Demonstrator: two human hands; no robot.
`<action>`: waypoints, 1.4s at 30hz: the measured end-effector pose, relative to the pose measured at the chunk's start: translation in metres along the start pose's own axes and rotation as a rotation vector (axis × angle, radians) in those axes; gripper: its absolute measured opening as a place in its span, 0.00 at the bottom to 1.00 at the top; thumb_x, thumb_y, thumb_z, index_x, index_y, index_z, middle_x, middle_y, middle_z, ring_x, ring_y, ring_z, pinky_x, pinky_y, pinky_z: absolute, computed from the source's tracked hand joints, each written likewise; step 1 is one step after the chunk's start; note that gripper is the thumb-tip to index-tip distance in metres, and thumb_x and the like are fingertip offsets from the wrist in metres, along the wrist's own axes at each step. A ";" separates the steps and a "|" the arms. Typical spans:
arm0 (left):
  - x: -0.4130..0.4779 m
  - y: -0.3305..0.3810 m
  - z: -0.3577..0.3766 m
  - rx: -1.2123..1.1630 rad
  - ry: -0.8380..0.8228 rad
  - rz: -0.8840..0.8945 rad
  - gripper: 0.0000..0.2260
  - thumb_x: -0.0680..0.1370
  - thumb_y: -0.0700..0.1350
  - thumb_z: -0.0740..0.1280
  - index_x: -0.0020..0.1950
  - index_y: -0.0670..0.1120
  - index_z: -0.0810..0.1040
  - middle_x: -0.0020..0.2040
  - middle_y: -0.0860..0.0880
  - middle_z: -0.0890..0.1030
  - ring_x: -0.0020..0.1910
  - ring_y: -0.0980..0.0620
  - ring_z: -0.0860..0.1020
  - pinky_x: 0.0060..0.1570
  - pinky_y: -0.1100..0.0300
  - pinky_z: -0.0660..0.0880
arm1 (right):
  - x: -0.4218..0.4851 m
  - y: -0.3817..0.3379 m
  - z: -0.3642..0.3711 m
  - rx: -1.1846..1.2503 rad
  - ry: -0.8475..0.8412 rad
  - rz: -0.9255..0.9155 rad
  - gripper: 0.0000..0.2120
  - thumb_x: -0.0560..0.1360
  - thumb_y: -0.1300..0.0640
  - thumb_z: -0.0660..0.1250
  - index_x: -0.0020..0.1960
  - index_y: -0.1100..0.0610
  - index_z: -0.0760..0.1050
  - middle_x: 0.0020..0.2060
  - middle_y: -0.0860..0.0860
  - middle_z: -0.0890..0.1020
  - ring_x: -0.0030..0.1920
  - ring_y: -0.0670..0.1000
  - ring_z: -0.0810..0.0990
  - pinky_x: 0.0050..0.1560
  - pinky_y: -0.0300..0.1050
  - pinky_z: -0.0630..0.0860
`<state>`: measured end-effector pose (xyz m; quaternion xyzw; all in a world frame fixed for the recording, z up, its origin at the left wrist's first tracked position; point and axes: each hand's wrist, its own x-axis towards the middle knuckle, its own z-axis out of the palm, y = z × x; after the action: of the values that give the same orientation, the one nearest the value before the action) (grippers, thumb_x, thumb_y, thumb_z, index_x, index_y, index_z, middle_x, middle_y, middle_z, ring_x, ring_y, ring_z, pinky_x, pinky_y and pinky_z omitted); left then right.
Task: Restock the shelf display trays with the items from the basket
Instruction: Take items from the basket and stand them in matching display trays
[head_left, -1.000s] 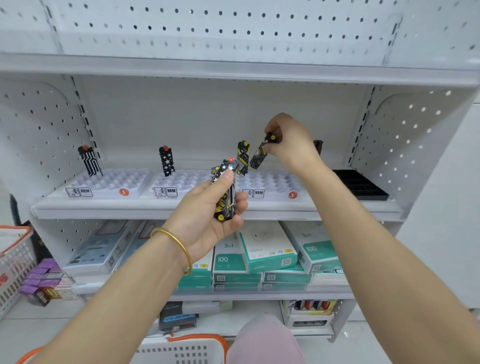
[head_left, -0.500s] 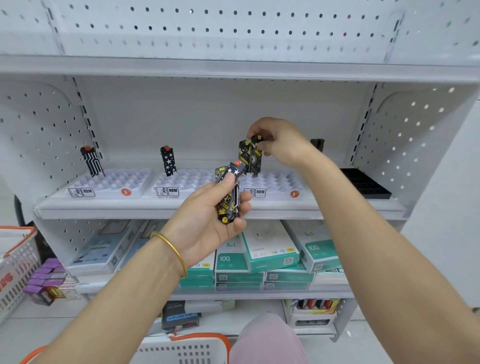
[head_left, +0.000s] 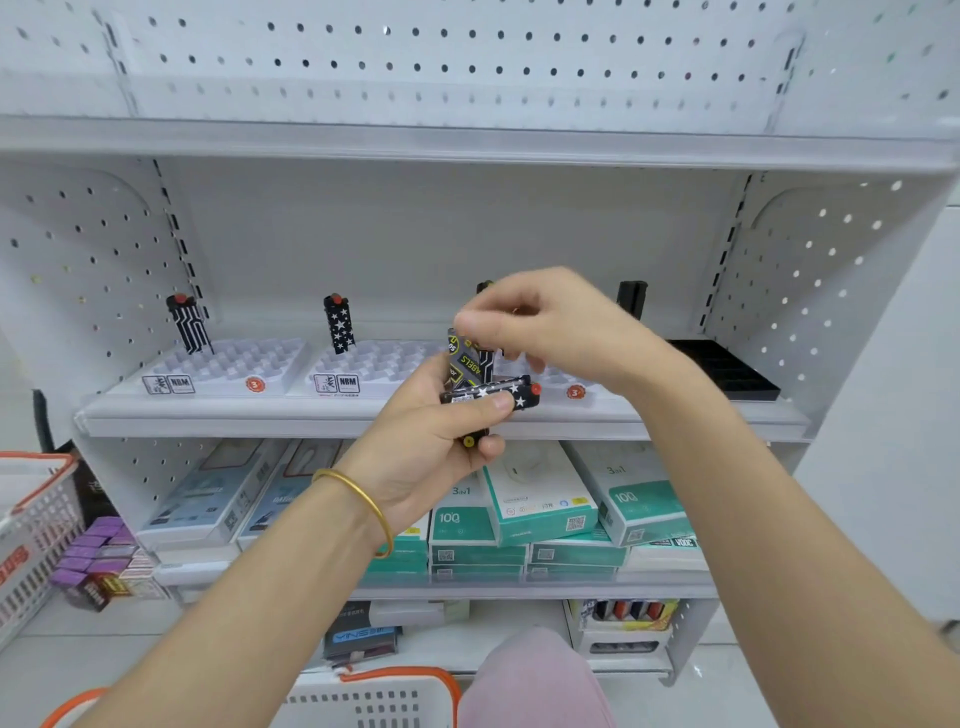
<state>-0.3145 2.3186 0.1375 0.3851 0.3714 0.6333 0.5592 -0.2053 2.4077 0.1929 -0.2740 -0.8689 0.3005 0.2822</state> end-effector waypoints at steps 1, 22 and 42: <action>0.000 -0.001 0.002 0.003 -0.008 0.002 0.15 0.74 0.30 0.63 0.56 0.45 0.73 0.48 0.44 0.75 0.40 0.53 0.73 0.26 0.66 0.67 | -0.002 -0.001 0.002 -0.058 -0.039 -0.010 0.07 0.72 0.51 0.70 0.46 0.54 0.82 0.37 0.49 0.78 0.32 0.40 0.72 0.32 0.32 0.69; 0.001 0.009 -0.001 -0.113 0.072 -0.024 0.09 0.76 0.33 0.62 0.55 0.41 0.75 0.45 0.43 0.77 0.37 0.52 0.77 0.28 0.65 0.75 | 0.006 0.050 -0.013 0.540 0.449 0.294 0.07 0.74 0.67 0.66 0.42 0.55 0.75 0.36 0.50 0.79 0.38 0.48 0.78 0.40 0.36 0.77; 0.012 0.008 -0.001 0.166 0.056 -0.034 0.14 0.77 0.31 0.62 0.61 0.42 0.72 0.48 0.44 0.77 0.38 0.52 0.79 0.30 0.60 0.78 | 0.037 0.070 -0.012 -0.060 0.139 0.296 0.19 0.77 0.65 0.62 0.67 0.57 0.65 0.50 0.55 0.76 0.37 0.51 0.77 0.35 0.43 0.74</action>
<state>-0.3200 2.3301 0.1456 0.4059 0.4448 0.6011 0.5255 -0.2014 2.4829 0.1659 -0.4274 -0.8061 0.2928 0.2861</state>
